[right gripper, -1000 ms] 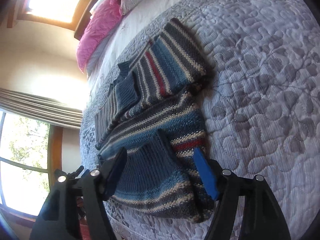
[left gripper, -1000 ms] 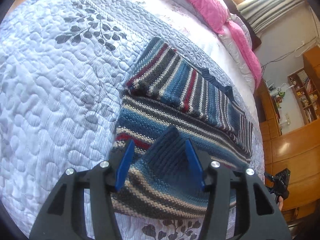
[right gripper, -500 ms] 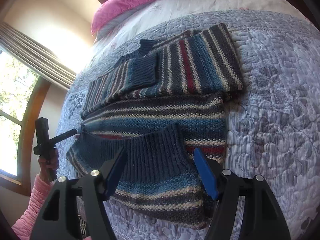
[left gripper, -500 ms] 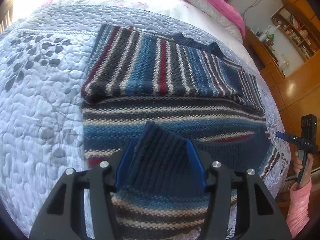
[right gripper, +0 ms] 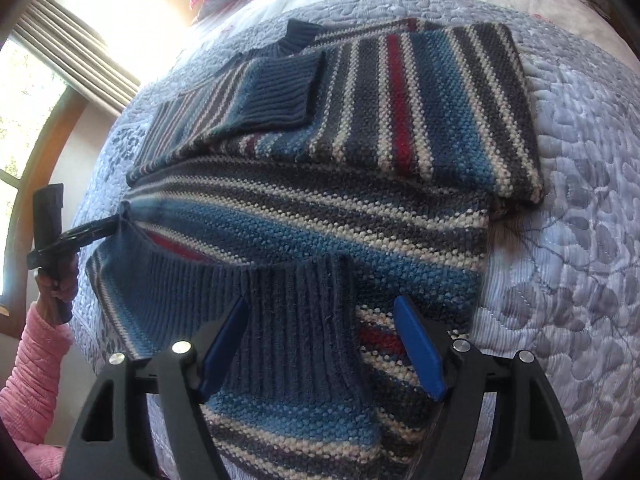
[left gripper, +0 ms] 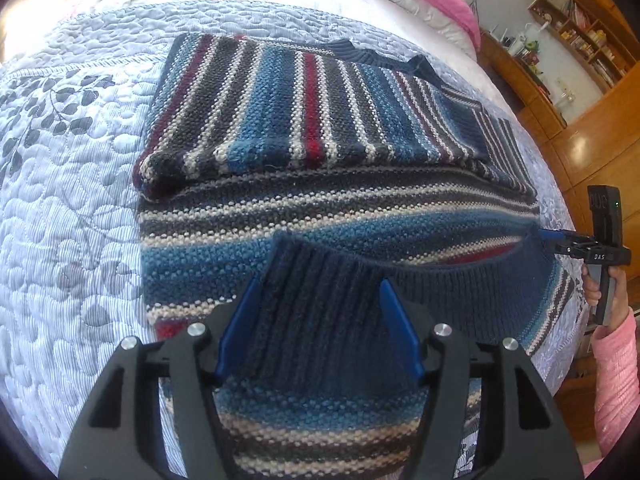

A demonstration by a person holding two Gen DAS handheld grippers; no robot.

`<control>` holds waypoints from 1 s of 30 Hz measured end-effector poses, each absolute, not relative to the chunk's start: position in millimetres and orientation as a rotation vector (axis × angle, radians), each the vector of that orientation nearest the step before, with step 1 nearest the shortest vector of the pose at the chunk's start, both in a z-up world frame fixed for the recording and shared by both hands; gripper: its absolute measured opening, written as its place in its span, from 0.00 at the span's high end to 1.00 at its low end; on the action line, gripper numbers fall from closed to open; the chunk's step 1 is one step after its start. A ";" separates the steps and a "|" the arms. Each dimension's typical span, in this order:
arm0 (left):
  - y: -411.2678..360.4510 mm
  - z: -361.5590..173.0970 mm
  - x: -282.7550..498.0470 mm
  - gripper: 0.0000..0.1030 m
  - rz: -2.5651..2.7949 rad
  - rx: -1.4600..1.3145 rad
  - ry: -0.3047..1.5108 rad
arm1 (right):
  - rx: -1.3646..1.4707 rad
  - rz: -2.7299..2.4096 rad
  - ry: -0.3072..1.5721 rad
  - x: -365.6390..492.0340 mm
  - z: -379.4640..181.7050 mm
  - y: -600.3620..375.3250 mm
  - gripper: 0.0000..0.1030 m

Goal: Fold small clothes
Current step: 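Grasp the navy ribbed band with the right tool while the left tool grasps it too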

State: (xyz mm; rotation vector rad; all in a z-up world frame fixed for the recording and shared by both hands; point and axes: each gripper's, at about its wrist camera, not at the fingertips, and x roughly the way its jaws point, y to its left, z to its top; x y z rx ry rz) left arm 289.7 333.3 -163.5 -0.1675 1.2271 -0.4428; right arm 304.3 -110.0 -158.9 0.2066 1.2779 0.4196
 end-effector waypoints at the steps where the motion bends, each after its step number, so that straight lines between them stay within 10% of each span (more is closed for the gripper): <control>1: 331.2 -163.7 288.9 0.41 -0.441 -0.160 1.226 | 0.198 0.428 1.278 303.5 -160.7 -107.2 0.26; 7: 318.9 -158.5 282.5 0.70 -0.411 -0.076 1.221 | 0.108 0.478 1.261 293.6 -154.4 -90.1 0.91; 11: 320.6 -152.2 272.5 1.00 -0.419 -0.095 1.212 | 0.142 0.539 1.216 282.0 -141.6 -92.3 0.91; 19: 329.2 -162.3 268.5 0.99 -0.346 -0.085 1.202 | 0.112 0.516 1.211 275.6 -141.4 -85.5 0.91; 23: 332.3 -151.6 267.8 0.69 -0.383 -0.102 1.167 | 0.139 0.519 1.219 275.1 -148.7 -87.4 0.88; 30: 325.1 -146.3 286.0 0.48 -0.398 -0.024 1.156 | 0.148 0.516 1.223 276.1 -153.3 -88.1 0.81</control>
